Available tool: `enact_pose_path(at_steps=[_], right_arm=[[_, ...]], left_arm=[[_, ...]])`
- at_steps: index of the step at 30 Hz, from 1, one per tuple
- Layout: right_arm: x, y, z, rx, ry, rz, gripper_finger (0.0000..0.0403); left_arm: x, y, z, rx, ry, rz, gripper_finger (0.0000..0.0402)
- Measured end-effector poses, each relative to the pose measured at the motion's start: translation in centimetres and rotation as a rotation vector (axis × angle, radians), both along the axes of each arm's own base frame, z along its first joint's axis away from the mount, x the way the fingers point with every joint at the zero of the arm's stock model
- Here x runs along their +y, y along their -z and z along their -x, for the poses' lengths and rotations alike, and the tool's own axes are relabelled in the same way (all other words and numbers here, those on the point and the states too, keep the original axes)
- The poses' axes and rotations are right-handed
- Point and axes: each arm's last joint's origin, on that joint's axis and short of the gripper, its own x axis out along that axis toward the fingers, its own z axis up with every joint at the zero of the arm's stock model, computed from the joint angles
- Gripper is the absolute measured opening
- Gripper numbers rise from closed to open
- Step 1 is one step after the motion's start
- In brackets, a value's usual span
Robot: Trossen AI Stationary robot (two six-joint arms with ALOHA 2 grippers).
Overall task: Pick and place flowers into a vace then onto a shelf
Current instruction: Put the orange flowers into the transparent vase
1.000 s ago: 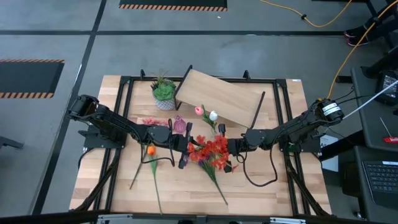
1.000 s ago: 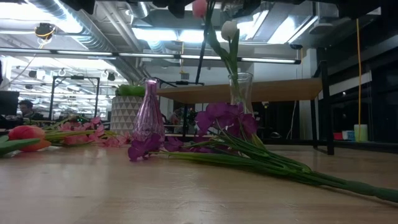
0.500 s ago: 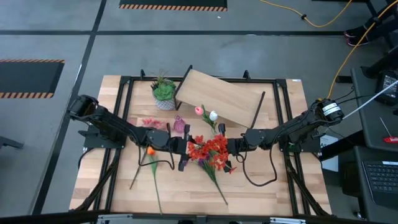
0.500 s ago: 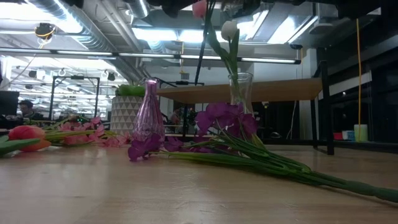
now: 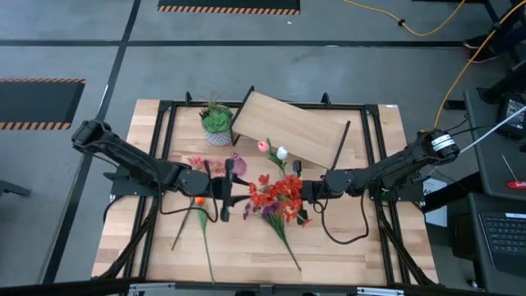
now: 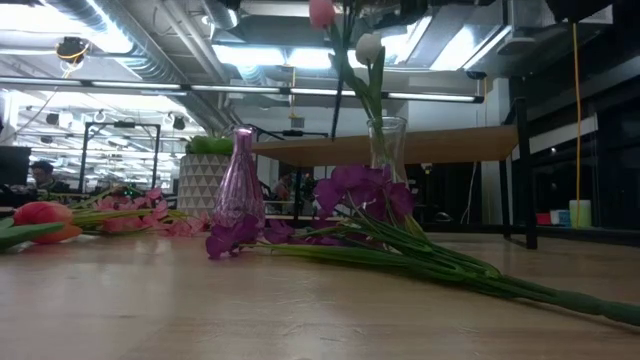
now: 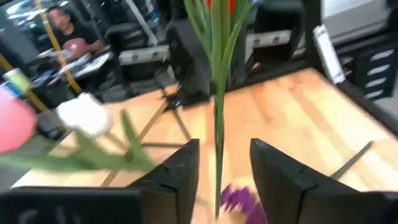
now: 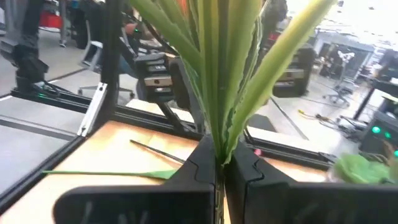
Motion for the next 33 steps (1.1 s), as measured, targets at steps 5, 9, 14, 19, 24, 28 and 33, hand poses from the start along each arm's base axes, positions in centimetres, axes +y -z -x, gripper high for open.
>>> enact_pose_path(at_steps=[5, 9, 14, 19, 24, 28, 33], right_arm=[[0.3, -1.8, 1.6, -0.004, 0.035, 0.004, 0.0006], [0.8, -2.9, 3.2, 0.018, 0.078, 0.012, 0.0006], [1.8, -4.0, 4.9, 0.005, 0.076, 0.032, 0.0006], [1.9, -4.8, 5.9, -0.02, 0.161, 0.042, 0.0006], [1.4, -4.9, 6.0, -0.018, 0.313, 0.011, 0.0006], [1.2, -5.1, 6.2, -0.025, 0.355, 0.005, 0.0006], [0.0, -5.2, 6.7, -0.047, 0.382, -0.015, 0.0006]], left_arm=[[0.9, 0.8, 0.1, 0.041, -0.045, -0.018, 0.0058], [2.2, 2.6, 0.9, 0.056, -0.084, 0.008, 0.0008], [3.6, 3.5, 3.2, -0.01, -0.105, 0.095, 0.0001], [4.3, 4.1, 5.3, -0.045, -0.098, 0.146, 0.0002], [4.6, 4.5, 6.4, -0.055, -0.108, 0.156, 0.0002], [4.6, 4.5, 6.4, -0.054, -0.115, 0.147, 0.0002], [4.6, 4.5, 6.4, -0.053, -0.113, 0.135, 0.0003]])
